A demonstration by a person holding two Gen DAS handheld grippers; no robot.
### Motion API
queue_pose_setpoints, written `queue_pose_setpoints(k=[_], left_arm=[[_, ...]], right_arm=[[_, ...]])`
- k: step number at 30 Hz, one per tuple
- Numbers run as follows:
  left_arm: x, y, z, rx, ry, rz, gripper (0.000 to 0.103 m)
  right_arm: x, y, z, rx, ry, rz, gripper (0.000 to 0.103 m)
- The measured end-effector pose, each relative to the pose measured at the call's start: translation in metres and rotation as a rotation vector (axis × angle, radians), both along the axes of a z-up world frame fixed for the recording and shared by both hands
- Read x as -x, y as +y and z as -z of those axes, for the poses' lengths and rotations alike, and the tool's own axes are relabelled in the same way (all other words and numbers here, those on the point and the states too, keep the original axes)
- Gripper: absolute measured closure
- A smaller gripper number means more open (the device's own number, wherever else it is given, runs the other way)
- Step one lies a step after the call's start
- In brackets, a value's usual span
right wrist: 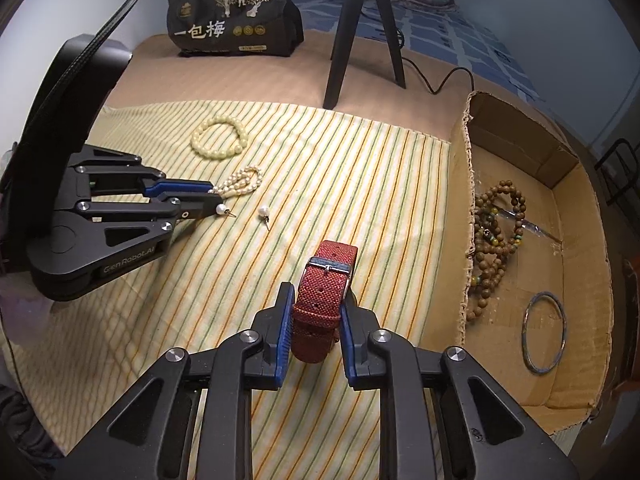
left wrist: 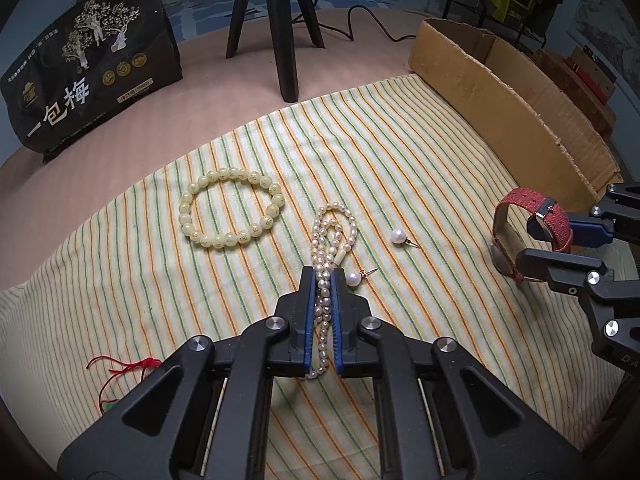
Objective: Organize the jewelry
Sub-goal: 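Close the left tool on the pearl necklace while the right tool grips the red watch, then carry the pearl necklace and red watch over the box with both tools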
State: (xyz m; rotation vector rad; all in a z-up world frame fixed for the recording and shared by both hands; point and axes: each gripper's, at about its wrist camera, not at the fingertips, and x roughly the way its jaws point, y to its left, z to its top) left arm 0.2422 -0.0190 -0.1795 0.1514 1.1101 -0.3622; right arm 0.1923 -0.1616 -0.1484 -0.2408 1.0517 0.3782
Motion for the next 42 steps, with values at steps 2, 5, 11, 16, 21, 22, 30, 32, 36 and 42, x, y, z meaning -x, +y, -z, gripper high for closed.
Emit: queue_pose_setpoints(k=[2, 5, 11, 16, 21, 22, 30, 32, 36, 42], left_arm=[[0.002, 0.003, -0.002, 0.002, -0.001, -0.008, 0.098], [0.004, 0.006, -0.004, -0.003, -0.007, -0.014, 0.098], [0.01, 0.014, -0.018, 0.016, -0.027, -0.045, 0.098], [0.016, 0.021, -0.038, 0.048, -0.054, -0.066, 0.098], [0.023, 0.026, -0.058, 0.078, -0.085, -0.085, 0.098], [0.025, 0.026, -0.061, 0.084, -0.09, -0.088, 0.098], [0.039, 0.021, -0.097, 0.149, -0.143, -0.099, 0.098], [0.044, 0.015, -0.108, 0.169, -0.156, -0.096, 0.098], [0.051, 0.002, -0.123, 0.182, -0.19, -0.082, 0.098], [0.056, -0.016, -0.139, 0.222, -0.215, -0.067, 0.098]], right_arm=[[0.002, 0.0, -0.003, -0.002, -0.013, -0.003, 0.084], [0.005, 0.001, -0.008, -0.004, -0.034, -0.011, 0.084], [0.01, -0.001, -0.02, -0.032, -0.062, -0.024, 0.084], [0.013, 0.0, -0.031, -0.057, -0.091, -0.03, 0.084], [0.016, -0.003, -0.041, -0.079, -0.114, -0.029, 0.084], [0.018, -0.005, -0.045, -0.086, -0.121, -0.028, 0.084], [0.025, -0.018, -0.061, -0.122, -0.157, -0.021, 0.084], [0.026, -0.024, -0.066, -0.131, -0.168, -0.016, 0.084], [0.028, -0.037, -0.075, -0.146, -0.187, -0.001, 0.084], [0.027, -0.068, -0.086, -0.171, -0.208, 0.048, 0.084]])
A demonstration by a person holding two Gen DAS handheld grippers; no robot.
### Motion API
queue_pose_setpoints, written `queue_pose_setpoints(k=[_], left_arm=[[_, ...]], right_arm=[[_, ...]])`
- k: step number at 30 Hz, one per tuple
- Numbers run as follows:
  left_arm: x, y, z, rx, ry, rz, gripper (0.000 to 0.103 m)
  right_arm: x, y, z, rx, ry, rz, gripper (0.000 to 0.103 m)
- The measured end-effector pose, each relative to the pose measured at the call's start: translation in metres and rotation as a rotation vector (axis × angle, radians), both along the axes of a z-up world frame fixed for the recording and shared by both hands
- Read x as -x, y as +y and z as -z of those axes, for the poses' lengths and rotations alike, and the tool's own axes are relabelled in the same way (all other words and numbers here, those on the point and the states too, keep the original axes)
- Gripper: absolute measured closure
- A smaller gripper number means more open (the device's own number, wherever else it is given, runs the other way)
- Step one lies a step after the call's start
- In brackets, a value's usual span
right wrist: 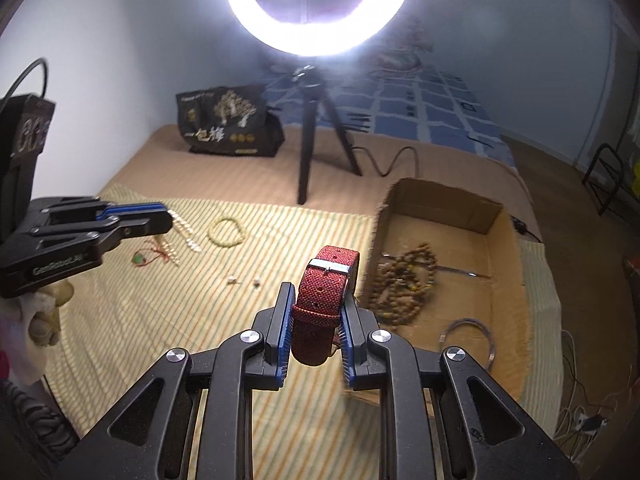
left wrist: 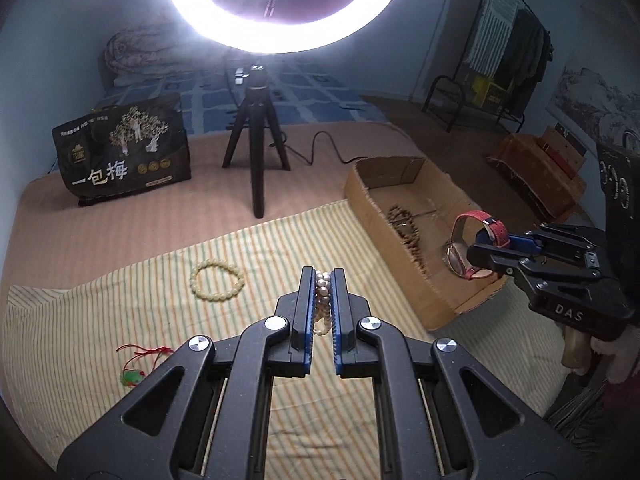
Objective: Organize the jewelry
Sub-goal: 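Carry the pearl necklace and red watch over the box with both tools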
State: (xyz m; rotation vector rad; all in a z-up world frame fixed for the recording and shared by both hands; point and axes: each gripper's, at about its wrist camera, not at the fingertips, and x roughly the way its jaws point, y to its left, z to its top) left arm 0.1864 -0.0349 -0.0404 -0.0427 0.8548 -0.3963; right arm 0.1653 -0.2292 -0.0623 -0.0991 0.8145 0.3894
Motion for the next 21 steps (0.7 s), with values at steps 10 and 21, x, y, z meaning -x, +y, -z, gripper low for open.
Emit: queue_pose_setpoints(k=[10, 21], left_arm=[[0.004, -0.043, -0.018, 0.071, -0.034, 0.049, 0.098], [0.0, -0.106, -0.006, 0.076, -0.027, 0.124, 0.098]], right_arm=[[-0.011, -0.057, -0.014, -0.058, -0.009, 0.1, 0.084], [-0.03, -0.097, -0.01, -0.072, 0.013, 0.17, 0.084]])
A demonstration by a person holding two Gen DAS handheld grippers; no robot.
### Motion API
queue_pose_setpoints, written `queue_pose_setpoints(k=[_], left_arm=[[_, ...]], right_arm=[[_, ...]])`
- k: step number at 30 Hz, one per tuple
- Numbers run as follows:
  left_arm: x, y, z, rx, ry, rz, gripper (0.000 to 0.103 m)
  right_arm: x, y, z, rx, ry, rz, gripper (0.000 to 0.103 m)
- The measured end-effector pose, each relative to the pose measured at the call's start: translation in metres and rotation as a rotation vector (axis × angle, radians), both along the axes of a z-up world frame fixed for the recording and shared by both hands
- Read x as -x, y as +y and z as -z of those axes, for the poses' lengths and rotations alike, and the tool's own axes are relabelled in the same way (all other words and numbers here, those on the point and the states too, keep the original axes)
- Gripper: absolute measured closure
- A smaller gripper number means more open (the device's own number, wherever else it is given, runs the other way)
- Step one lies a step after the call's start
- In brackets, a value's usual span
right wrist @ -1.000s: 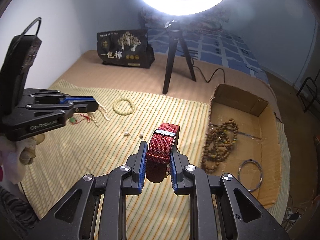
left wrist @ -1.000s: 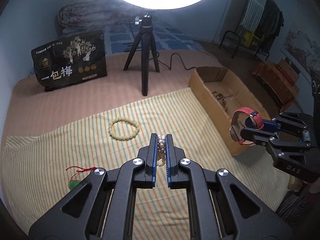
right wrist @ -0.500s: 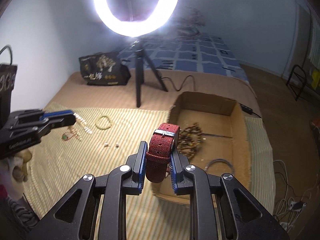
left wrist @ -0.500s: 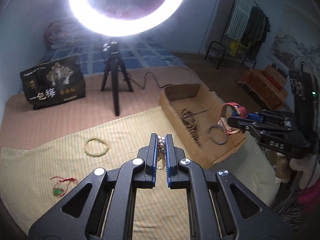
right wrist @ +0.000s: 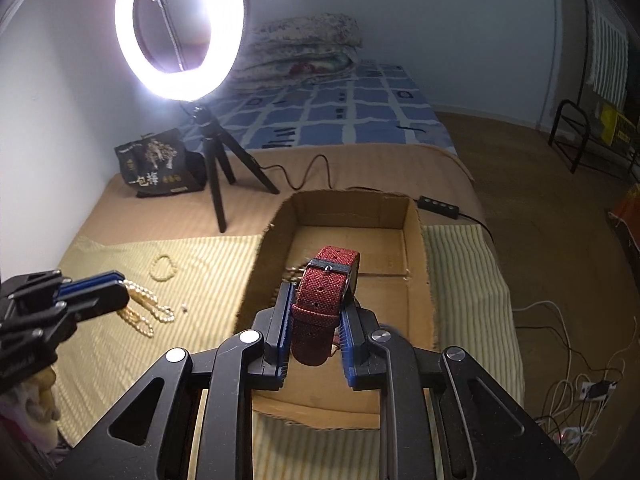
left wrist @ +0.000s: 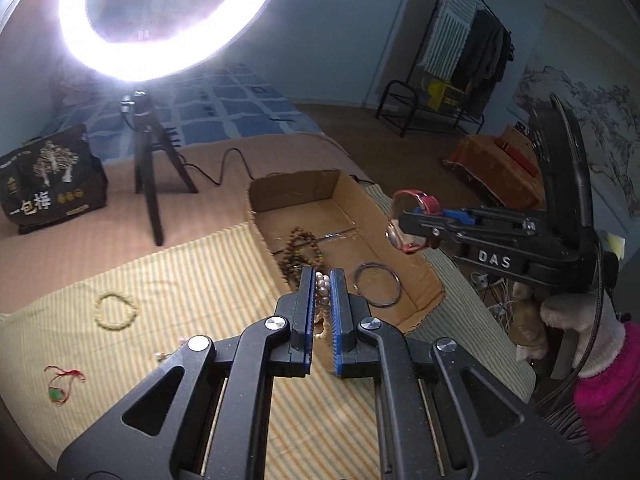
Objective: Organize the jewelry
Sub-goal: 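Carry the pearl necklace and red watch over the box with both tools, then open both tools to drop the necklace and watch into the box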
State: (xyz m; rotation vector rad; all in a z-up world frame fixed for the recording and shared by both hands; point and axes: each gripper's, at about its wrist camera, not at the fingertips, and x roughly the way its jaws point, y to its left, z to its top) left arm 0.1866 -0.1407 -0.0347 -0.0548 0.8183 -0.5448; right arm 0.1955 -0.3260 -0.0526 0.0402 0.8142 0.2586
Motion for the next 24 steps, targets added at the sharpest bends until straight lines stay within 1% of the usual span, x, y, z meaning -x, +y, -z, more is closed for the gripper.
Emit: queue_pose_setpoints(k=[6, 11, 17, 21, 24], left_arm=[[-0.004, -0.028, 0.014, -0.031, 0.008, 0.039, 0.098], [-0.006, -0.043, 0.027, -0.052, 0.021, 0.061, 0.098], [-0.009, -0.054, 0.038, -0.078, 0.037, 0.081, 0.098], [-0.01, -0.059, 0.046, -0.095, 0.058, 0.103, 0.098], [-0.012, -0.06, 0.05, -0.111, 0.063, 0.101, 0.098]], right_arm=[[-0.011, -0.012, 0.009, 0.002, 0.018, 0.023, 0.084], [-0.02, -0.011, 0.018, 0.014, 0.035, 0.016, 0.084], [-0.03, -0.011, 0.035, 0.03, 0.078, 0.014, 0.084], [-0.036, -0.012, 0.041, 0.039, 0.092, 0.019, 0.084], [-0.037, -0.011, 0.045, 0.04, 0.103, 0.024, 0.084]])
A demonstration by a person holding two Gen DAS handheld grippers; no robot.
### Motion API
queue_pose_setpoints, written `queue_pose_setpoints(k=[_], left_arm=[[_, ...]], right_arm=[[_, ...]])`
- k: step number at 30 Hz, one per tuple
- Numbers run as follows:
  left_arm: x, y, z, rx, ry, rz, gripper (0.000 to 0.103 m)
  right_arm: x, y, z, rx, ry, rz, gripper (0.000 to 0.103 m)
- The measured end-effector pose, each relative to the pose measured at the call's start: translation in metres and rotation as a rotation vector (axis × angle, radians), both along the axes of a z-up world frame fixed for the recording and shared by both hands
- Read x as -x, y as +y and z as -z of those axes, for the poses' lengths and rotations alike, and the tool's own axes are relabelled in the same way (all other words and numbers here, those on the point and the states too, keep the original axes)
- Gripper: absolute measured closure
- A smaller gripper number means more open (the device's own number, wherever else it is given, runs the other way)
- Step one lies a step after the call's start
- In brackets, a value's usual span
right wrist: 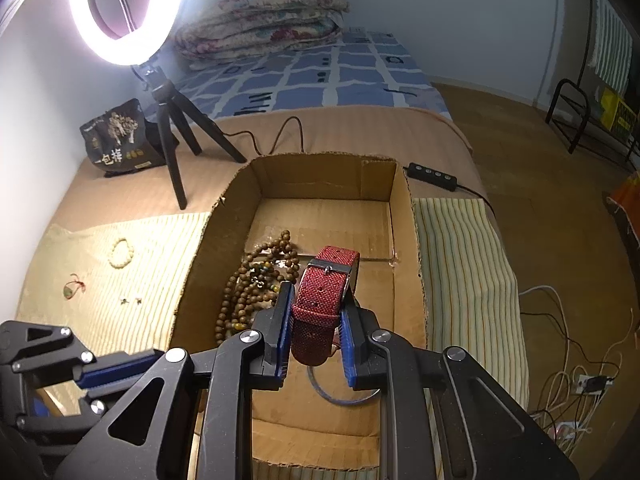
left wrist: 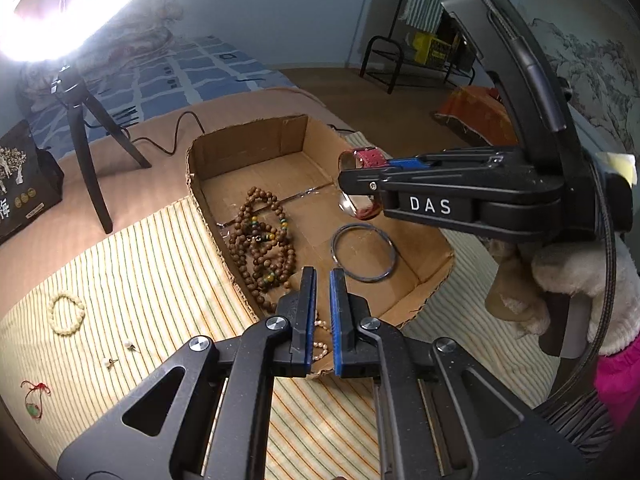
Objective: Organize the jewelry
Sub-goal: 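Open both tools to drop the necklace and watch into the box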
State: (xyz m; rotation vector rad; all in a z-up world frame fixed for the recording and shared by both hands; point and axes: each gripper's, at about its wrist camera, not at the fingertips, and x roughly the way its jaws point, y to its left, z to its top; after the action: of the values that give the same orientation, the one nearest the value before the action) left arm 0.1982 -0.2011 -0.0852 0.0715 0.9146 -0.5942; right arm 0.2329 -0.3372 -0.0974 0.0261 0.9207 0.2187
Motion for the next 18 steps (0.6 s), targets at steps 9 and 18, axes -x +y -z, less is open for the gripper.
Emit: queue_pose_setpoints(k=[9, 18], left_arm=[[0.004, 0.008, 0.005, -0.029, 0.001, -0.026, 0.069], [0.01, 0.018, 0.0, -0.04, -0.02, -0.04, 0.055]], right_arm=[[0.002, -0.003, -0.002, 0.041, -0.012, 0.047, 0.048], [0.007, -0.007, -0.008, 0.054, -0.031, 0.072, 0.041]])
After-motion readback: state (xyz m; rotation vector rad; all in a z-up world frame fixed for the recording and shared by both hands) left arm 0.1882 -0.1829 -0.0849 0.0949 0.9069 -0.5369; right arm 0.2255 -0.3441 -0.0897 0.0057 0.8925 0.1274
